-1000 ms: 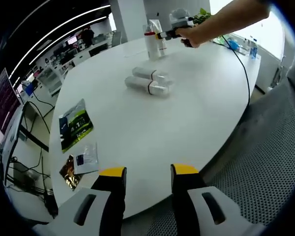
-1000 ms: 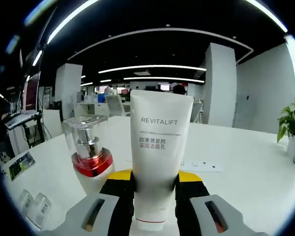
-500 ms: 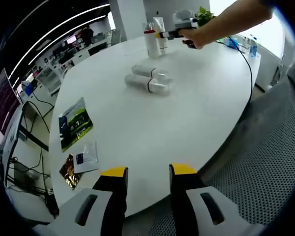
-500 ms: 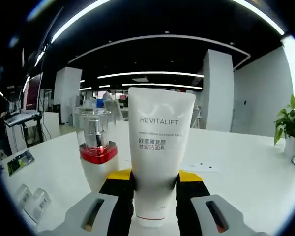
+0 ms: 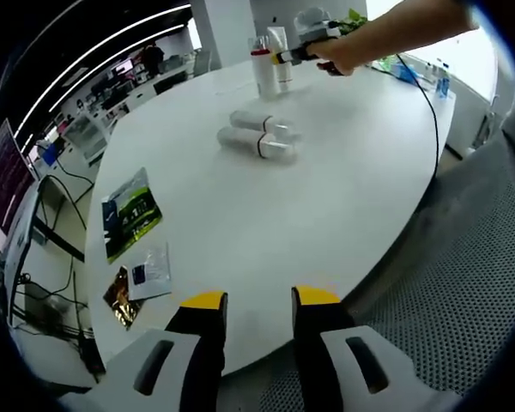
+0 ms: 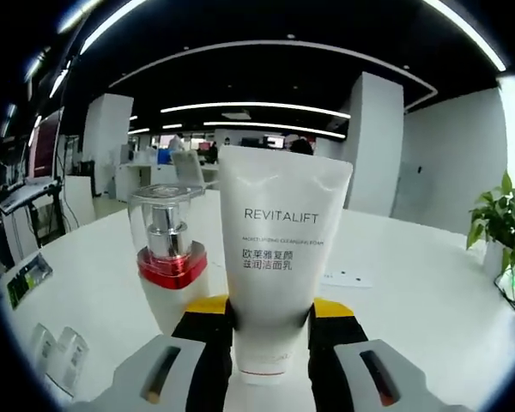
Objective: Arrange the skincare products in the storage area until every visible bottle or jar stands upright without overlapping.
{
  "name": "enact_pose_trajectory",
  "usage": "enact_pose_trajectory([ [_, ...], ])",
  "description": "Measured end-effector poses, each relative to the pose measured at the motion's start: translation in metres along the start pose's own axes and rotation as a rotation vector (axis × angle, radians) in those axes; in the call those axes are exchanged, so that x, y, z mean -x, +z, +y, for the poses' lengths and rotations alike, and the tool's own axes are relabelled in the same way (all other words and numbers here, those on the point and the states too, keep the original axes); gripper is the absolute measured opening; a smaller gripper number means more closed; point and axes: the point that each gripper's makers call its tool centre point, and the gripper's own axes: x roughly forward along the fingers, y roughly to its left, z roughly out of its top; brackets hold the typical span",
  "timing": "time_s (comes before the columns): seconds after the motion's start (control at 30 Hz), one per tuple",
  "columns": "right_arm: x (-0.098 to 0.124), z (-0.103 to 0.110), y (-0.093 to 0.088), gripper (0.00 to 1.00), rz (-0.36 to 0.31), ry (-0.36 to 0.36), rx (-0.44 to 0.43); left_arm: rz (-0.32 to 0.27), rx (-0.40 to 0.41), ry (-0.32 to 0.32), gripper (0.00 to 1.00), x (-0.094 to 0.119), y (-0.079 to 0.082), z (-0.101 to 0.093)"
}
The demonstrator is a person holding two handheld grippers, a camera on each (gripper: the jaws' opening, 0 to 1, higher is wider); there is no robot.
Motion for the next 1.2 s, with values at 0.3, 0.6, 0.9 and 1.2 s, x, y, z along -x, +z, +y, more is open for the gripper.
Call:
enact_pose_trajectory([
  [0.3, 0.001, 0.002, -0.003, 0.27, 0.039, 0.07, -0.03, 0.005, -0.003, -0.002, 0.25, 0.0, -0.001, 0.0],
  [0.6, 0.006, 0.005, -0.009, 0.33, 0.06, 0.145, -0.055, 0.014, -0.007, -0.006, 0.24, -0.001, -0.002, 0.0],
  [0.9, 0.014, 0.0, -0.012, 0.32, 0.062, 0.237, -0.026, 0.021, -0.011, -0.01, 0.22, -0.001, -0.003, -0.001],
  [1.2, 0.021, 0.002, -0.021, 0.39, 0.075, 0.377, 0.014, 0.028, -0.018, -0.018, 0.2, -0.001, -0.004, -0.003],
])
